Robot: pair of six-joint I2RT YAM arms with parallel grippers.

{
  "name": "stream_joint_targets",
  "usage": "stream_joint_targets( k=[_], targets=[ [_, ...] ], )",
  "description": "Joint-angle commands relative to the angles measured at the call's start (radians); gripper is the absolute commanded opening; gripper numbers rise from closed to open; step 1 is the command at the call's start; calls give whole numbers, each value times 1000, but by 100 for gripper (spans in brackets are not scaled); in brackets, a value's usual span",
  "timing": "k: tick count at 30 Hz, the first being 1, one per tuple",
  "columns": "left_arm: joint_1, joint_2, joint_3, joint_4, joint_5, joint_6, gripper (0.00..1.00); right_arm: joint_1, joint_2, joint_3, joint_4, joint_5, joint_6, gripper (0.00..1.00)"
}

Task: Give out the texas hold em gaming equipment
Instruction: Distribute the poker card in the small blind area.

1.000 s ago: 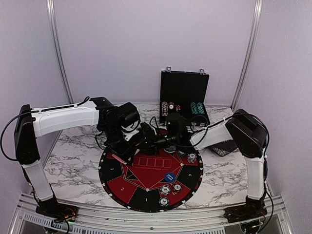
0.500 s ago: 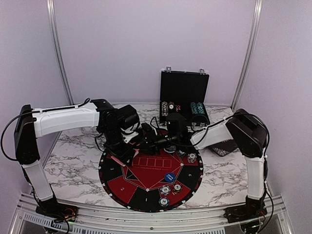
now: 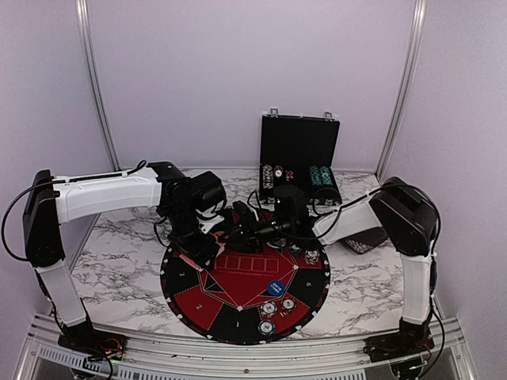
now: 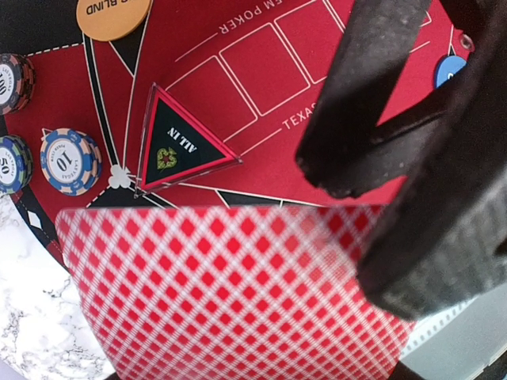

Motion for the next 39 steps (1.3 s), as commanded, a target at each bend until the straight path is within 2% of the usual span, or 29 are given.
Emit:
stream_joint_targets(
  k=[1,18,39],
  targets=[
    [7,-20,-6,1,18,11,56,-13,-47,-8,36,10,6,27],
    [20,-7,-16,1,21,15,56,-8,-58,-37,49,16,12,21],
    [21,-10,-11,6,15,18,55,14,-20,-16,49,9,26,18]
  ],
)
